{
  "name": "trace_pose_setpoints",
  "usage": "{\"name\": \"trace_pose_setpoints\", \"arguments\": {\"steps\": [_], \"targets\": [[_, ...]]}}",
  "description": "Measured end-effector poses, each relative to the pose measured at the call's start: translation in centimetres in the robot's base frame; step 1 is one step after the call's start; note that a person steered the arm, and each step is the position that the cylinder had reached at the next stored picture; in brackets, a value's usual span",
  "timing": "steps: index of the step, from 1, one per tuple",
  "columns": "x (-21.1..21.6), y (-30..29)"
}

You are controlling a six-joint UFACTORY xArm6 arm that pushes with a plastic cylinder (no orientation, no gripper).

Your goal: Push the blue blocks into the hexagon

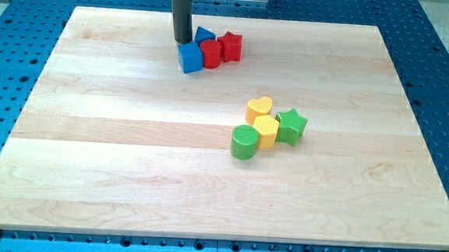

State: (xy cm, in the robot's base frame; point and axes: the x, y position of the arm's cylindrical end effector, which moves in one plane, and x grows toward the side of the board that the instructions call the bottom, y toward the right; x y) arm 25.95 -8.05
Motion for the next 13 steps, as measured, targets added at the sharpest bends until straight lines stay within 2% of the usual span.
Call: {"name": "trace_pose_setpoints", "arguments": {"steps": [10, 11, 12, 13], "targets": [[-0.4, -0.5], [-2.5, -0.2], [-4.5, 0.9], [-3.1, 6.5]]}}
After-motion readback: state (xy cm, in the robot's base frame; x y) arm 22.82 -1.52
